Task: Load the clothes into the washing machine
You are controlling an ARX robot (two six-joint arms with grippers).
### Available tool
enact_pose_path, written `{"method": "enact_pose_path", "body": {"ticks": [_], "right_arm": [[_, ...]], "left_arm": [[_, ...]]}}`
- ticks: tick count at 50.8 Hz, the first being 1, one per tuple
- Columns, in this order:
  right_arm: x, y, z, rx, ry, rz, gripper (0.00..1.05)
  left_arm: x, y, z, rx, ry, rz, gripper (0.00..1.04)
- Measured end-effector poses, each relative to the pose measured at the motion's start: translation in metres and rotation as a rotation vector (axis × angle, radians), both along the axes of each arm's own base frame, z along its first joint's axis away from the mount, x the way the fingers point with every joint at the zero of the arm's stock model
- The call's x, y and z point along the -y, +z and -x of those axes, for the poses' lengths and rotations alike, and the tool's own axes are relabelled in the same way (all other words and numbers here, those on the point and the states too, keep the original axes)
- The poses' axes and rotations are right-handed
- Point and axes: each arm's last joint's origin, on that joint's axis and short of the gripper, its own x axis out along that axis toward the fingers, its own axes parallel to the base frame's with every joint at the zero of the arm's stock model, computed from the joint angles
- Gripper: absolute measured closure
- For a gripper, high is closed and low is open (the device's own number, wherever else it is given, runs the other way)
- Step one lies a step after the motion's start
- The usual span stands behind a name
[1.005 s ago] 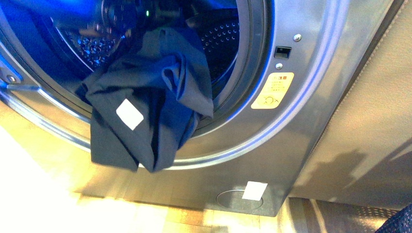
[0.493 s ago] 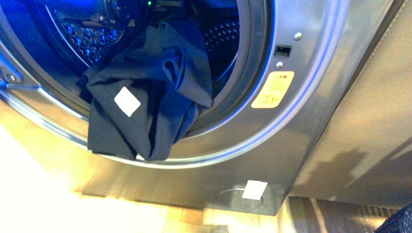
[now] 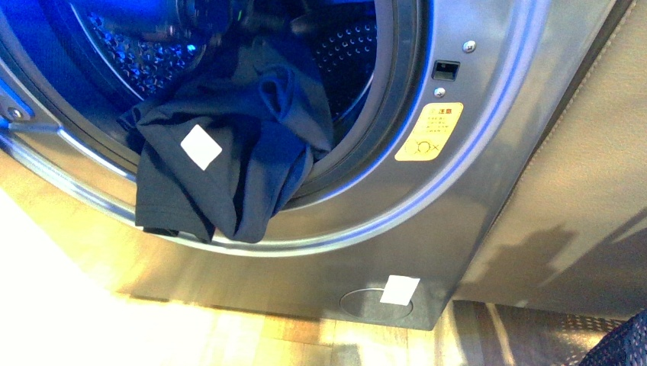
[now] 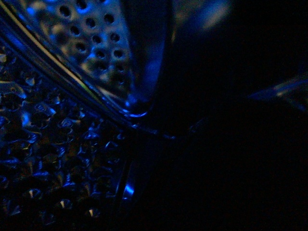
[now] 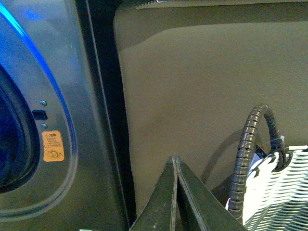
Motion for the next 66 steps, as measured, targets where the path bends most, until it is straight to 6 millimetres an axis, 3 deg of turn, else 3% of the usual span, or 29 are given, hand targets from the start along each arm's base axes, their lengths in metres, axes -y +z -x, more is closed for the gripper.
{"method": "enact_pose_path", "body": {"ticks": [13,30,42,57,66], "right_arm": [[0.000,0.000,0.000,0.000,0.000,0.000,1.02],[0.000,0.000,0.000,0.000,0.000,0.000,1.02],[0.000,0.000,0.000,0.000,0.000,0.000,1.02],[0.000,0.000,0.000,0.000,0.000,0.000,1.02],[0.000,0.000,0.000,0.000,0.000,0.000,1.02]], "left_arm": [[-0.006,-0.011,0.000,-0.048,-0.025,-0.018,0.98],[0.005,-0.051,0.022,-0.184,-0.147,0.067,0.46],[0.009,-0.042,0.045,-0.188,-0.174,0.143,0.05],[0.004,-0.036,0.086,-0.198,-0.212,0.161,0.06],[0.001,-0.015,0.112,-0.156,-0.245,0.205,0.06]]}}
